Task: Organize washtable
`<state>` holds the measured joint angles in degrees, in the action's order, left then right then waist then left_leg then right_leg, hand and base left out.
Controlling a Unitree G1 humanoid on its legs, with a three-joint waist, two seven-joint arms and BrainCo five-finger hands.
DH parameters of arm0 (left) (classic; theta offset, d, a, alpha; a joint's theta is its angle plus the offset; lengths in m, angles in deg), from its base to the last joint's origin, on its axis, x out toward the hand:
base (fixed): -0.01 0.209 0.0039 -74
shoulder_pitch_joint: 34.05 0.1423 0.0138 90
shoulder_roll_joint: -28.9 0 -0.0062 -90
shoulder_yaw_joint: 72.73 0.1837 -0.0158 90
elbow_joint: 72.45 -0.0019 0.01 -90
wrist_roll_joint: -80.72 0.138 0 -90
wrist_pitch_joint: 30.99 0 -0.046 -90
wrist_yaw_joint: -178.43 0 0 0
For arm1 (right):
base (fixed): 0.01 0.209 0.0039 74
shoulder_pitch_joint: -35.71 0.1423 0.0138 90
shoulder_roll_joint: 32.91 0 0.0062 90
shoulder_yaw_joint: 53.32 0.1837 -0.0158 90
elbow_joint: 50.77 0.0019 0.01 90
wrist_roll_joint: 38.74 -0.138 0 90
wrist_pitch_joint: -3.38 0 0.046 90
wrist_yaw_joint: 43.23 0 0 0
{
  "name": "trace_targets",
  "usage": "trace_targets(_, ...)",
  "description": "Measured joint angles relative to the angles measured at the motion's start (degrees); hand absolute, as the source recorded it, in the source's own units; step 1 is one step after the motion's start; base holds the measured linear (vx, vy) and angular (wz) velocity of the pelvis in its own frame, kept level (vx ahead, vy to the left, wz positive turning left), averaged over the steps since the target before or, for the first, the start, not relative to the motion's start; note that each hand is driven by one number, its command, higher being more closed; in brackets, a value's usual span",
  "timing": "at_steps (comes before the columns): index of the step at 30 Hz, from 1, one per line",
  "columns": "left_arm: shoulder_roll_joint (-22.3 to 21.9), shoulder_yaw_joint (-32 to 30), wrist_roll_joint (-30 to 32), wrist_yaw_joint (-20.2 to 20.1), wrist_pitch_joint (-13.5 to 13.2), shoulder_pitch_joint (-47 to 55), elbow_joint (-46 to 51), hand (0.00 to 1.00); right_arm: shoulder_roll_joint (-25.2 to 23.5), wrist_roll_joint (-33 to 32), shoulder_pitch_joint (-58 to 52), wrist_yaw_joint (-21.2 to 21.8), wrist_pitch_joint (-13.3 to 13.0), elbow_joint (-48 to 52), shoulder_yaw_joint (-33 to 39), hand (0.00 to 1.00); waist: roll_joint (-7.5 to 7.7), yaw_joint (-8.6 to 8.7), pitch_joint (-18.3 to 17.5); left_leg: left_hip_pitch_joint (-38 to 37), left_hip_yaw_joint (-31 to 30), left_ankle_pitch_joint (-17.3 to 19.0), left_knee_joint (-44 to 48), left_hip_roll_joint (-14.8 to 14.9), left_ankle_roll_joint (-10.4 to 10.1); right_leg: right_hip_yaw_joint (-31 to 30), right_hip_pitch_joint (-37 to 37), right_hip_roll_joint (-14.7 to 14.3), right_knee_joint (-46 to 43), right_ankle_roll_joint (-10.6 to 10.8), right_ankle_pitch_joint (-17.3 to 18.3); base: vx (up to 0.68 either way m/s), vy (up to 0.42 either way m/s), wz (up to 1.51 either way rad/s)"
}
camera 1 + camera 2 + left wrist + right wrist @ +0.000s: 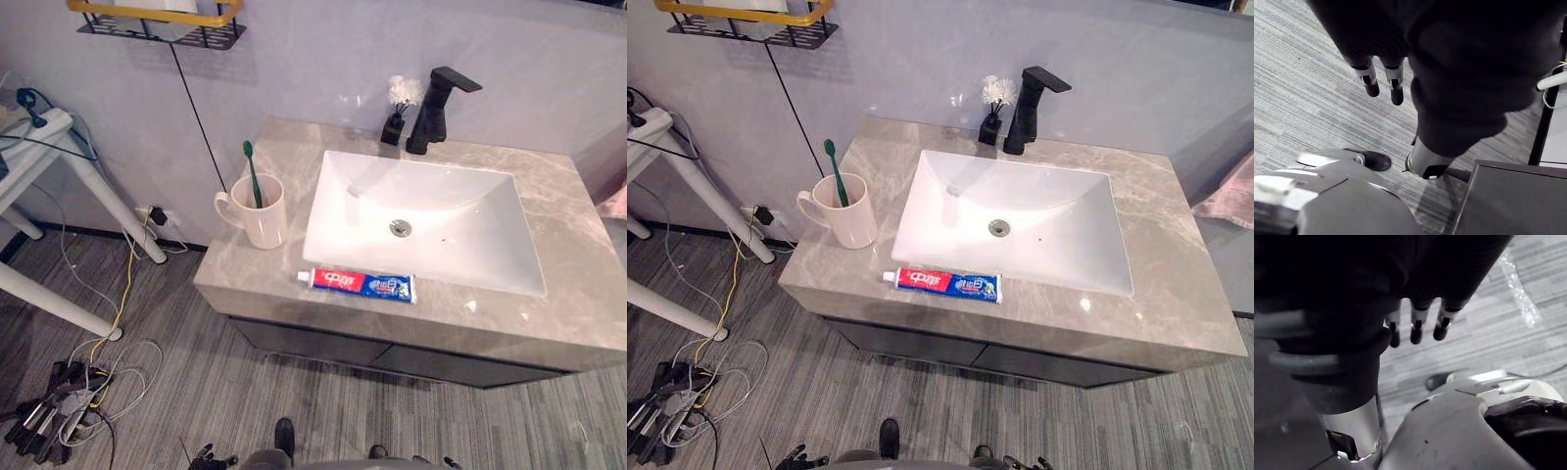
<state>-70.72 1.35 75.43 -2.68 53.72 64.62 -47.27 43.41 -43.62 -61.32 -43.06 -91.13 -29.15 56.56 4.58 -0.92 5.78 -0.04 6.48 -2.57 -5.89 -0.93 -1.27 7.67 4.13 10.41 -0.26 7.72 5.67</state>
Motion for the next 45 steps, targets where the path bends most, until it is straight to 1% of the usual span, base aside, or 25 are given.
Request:
trace_targets(2,0.03,0.01,0.01,0.02,0.04,0.01,-0.13,0.0,-0.13,-0.07,-0.01,0.01,0.0,-0.12,0.56,0.0,-0.01,0.12,0.01,-0.5,0.4,-0.01,0.38,0.2,-0.01,0.0,0.37,-0.21,-0.04,-0.37,-0.26,0.17,-0.003,-0.06)
trace_targets(5,0.0,0.16,0.0,0.05,0.01,-0.05,-0.22,0.0,-0.44,-0.58,-0.09,0.04,0.02,-0.57,2.58,0.0,-0.17,0.09,-0.02,-2.22,1.91,-0.02,0.42,1.29,-0.02,-0.15,1.1,-1.28,-0.09,-2.09,-1.41,0.1,-0.028,-0.19)
trace_targets(7,0.03,0.2,-0.02,0.07,0.02,-0.07,-0.53,0.0,-1.14,-2.59,-0.25,0.06,0.01,-0.57,5.29,0.0,-0.27,0.23,-0.03,-3.37,2.86,-0.02,0.43,2.05,-0.03,-0.28,1.7,-2.0,-0.09,-2.98,-2.05,0.05,-0.043,-0.22)
trace_targets(9,0.03,0.27,-0.03,0.07,0.04,-0.34,-0.73,0.0,-1.36,-4.12,-0.49,0.1,0.15,-0.58,8.11,0.0,-0.39,0.26,0.01,-3.61,3.41,-0.02,0.44,2.29,-0.04,-0.54,1.66,-2.17,-0.05,-3.12,-2.15,0.01,-0.042,-0.18)
trace_targets(12,0.01,0.22,-0.07,0.09,0.05,-0.93,-2.2,0.0,-0.93,-7.63,-2.4,0.09,0.75,-0.52,17.4,0.0,-0.9,0.35,-0.18,-3.92,3.86,0.48,0.45,2.58,-0.75,-1.58,1.61,-2.33,0.38,-3.11,-2.15,-0.04,-0.038,-0.17)
trace_targets(16,-0.07,0.03,-0.09,0.07,0.05,-0.86,-2.76,0.0,0.01,-11.11,-3.81,0.06,1.08,-0.57,25.43,0.0,-1.37,0.89,-0.12,-4.0,3.4,1.19,0.44,2.76,-1.57,-1.55,1.24,-2.44,0.62,-3.08,-2.12,-0.12,-0.037,-0.16)
trace_targets(17,-0.1,-0.16,-0.09,0.0,0.04,-0.8,-2.72,0.0,0.25,-11.96,-3.97,0.06,1.3,-0.58,28.8,0.0,-1.33,1.21,-0.18,-3.59,3.25,1.51,0.4,2.76,-1.61,-1.53,0.62,-2.19,0.63,-2.66,-1.79,-0.16,-0.036,-0.13)
trace_targets(18,-0.1,-0.34,-0.09,-0.04,0.05,-0.77,-2.73,0.0,0.37,-12.64,-3.97,0.05,1.34,-0.56,30.24,0.0,-1.3,1.33,-0.17,-3.46,3.37,1.68,0.37,2.61,-1.87,-1.48,0.47,-1.99,0.61,-2.29,-1.52,-0.2,-0.037,-0.12)
trace_targets(20,-0.52,-0.91,-0.07,-0.02,0.05,-0.44,-2.72,0.0,1.1,-14.27,-4.22,-0.01,1.39,-0.52,34.73,0.0,-1.84,1.65,-0.31,-3.45,3.06,1.69,0.01,1.97,-1.88,-1.58,0.12,-1.7,0.32,-2.32,-1.05,-0.16,-0.009,-0.06)
trace_targets(21,-1.01,-1.64,-0.06,-0.03,0.02,-0.1,-2.67,0.0,1.84,-15.5,-4.56,-0.07,1.43,-0.51,37.77,0.0,-1.82,1.72,-0.57,-3.29,2.98,1.84,0.0,1.92,-1.65,-1.72,-0.32,-1.67,0.14,-2.28,-1.0,-0.13,0.003,-0.06)
trace_targets(22,-1.19,-2.42,-0.04,-0.04,0.02,0.29,-2.67,0.0,2.82,-16.63,-4.7,-0.2,1.53,-0.5,41.27,0.0,-2.46,1.85,-1.19,-3.22,2.88,1.84,0.0,1.87,-1.64,-1.75,-0.41,-1.67,0.12,-2.28,-1.0,-0.11,0.001,-0.04)
trace_targets(23,-1.25,-2.54,-0.02,-0.05,0.02,0.33,-2.67,0.0,3.4,-17.38,-4.77,-0.32,1.54,-0.5,42.98,0.0,-2.69,1.95,-1.48,-3.21,2.83,1.84,-0.01,1.85,-1.64,-1.78,-0.44,-1.67,0.13,-2.22,-0.95,-0.1,0.001,-0.02)
trace_targets(24,-1.64,-2.76,0.31,-0.06,0.0,0.63,-2.67,0.0,5.77,-19.95,-4.55,-1.21,1.54,-0.38,47.84,0.0,-3.14,2.23,-1.87,-3.24,2.5,1.84,-0.01,1.8,-1.64,-1.92,-0.43,-1.74,0.2,-2.24,-0.93,-0.07,-0.003,0.01)
trace_targets(27,-1.67,-4.36,1.16,-0.14,-0.06,1.57,-2.7,0.0,9.91,-22.9,-3.74,-2.27,1.12,1.72,52.27,0.0,-2.96,3.3,-2.84,-2.31,1.5,1.83,-0.01,1.85,-1.64,-1.97,-1.04,-2.12,0.56,-3.11,-1.13,-0.01,-0.008,0.01)
trace_targets(29,-1.68,-4.63,1.51,-0.13,-0.06,1.75,-2.75,0.0,11.36,-24.06,-3.43,-4.06,0.46,6.25,51.86,0.0,-2.85,3.28,-3.49,-2.25,1.41,1.82,-0.01,1.86,-1.64,-2.43,-1.33,-2.25,0.57,-3.25,-1.22,0.05,0.001,-0.14)
trace_targets(30,-1.67,-4.95,1.54,-0.1,-0.05,1.81,-2.87,0.0,11.66,-24.02,-2.98,-5.87,0.2,11.92,49.7,0.0,-2.84,3.29,-3.8,-2.31,1.33,1.82,0.0,1.85,-1.64,-2.74,-1.4,-2.3,0.6,-3.27,-1.11,0.1,0.006,-0.14)
trace_targets(31,-1.68,-4.97,1.56,-0.09,-0.05,1.95,-2.99,0.0,11.42,-23.99,-3.24,-7.05,0.08,20.53,46.64,0.0,-3.02,3.49,-4.09,-2.25,1.31,1.83,0.01,1.82,-1.65,-2.89,-1.51,-2.31,0.6,-3.36,-0.91,0.11,0.006,-0.11)
trace_targets(32,-1.67,-4.96,1.62,-0.07,-0.02,1.95,-3.16,0.0,11.45,-23.65,-3.54,-7.98,-0.18,25.13,45.09,0.0,-3.08,3.59,-4.27,-2.2,1.31,1.89,0.02,1.79,-1.57,-2.92,-1.51,-2.31,0.6,-3.35,-0.87,0.13,0.005,-0.05)
trace_targets(33,-1.68,-4.98,2.12,-0.03,0.05,1.95,-3.17,0.0,11.47,-21.75,-3.46,-10.27,-0.95,34.05,43.15,0.0,-3.11,3.7,-4.48,-2.15,1.25,2.02,0.23,1.77,-1.35,-2.93,-1.55,-2.33,0.6,-3.3,-0.82,0.11,0.002,0.01)
trace_targets(34,-1.68,-4.98,2.37,-0.04,0.06,1.95,-3.15,0.0,11.49,-20.41,-3.27,-11.44,-1.55,38.0,43.0,0.0,-3.08,3.67,-4.6,-2.11,1.12,2.01,0.37,1.78,-1.24,-2.88,-1.54,-2.37,0.58,-3.25,-0.84,0.16,-0.008,0.08)
trace_targets(35,-1.68,-4.95,2.78,-0.03,0.1,1.92,-3.05,0.0,11.61,-16.75,-1.13,-14.46,-2.99,46.99,43.17,0.0,-2.82,3.48,-5.13,-1.8,0.56,1.87,0.43,1.86,-0.98,-2.64,-1.59,-2.53,0.68,-2.96,-0.96,0.14,-0.014,0.12)
trace_targets(37,-1.69,-4.94,3.5,-0.03,0.25,1.91,-2.74,0.0,11.67,-13.8,0.66,-16.7,-3.86,50.51,43.17,0.0,-2.68,3.35,-5.32,-1.62,-0.23,1.86,0.44,1.96,-0.97,-2.48,-1.47,-2.66,0.76,-2.95,-0.97,0.13,-0.024,0.2)
trace_targets(38,-1.71,-4.93,3.81,-0.02,0.49,1.9,-2.52,0.0,11.65,-10.62,3.54,-19.06,-4.04,53.28,43.08,0.0,-2.59,3.27,-5.45,-1.54,-1.24,1.87,0.45,2.07,-0.98,-1.67,-1.15,-2.78,0.69,-2.96,-0.98,0.11,-0.029,0.26)
trace_targets(41,-1.76,-4.87,3.84,0.07,0.61,1.87,-2.4,0.0,11.61,-6.7,6.08,-21.17,-3.91,54.79,43.0,0.0,-2.6,3.1,-5.48,-1.58,-1.89,1.95,0.45,2.07,-0.92,-1.37,-0.88,-2.75,0.35,-2.98,-1.0,0.08,-0.012,0.16)
trace_targets(45,-2.14,-4.86,3.89,0.15,1.52,2.04,-1.73,0.0,11.57,-1.29,8.35,-21.69,-3.4,63.7,40.46,0.0,-2.94,3.1,-5.69,-1.72,-2.36,2.27,0.45,1.82,-0.64,-1.24,-0.43,-2.34,0.14,-2.91,-1.03,0.04,0.007,0.04)
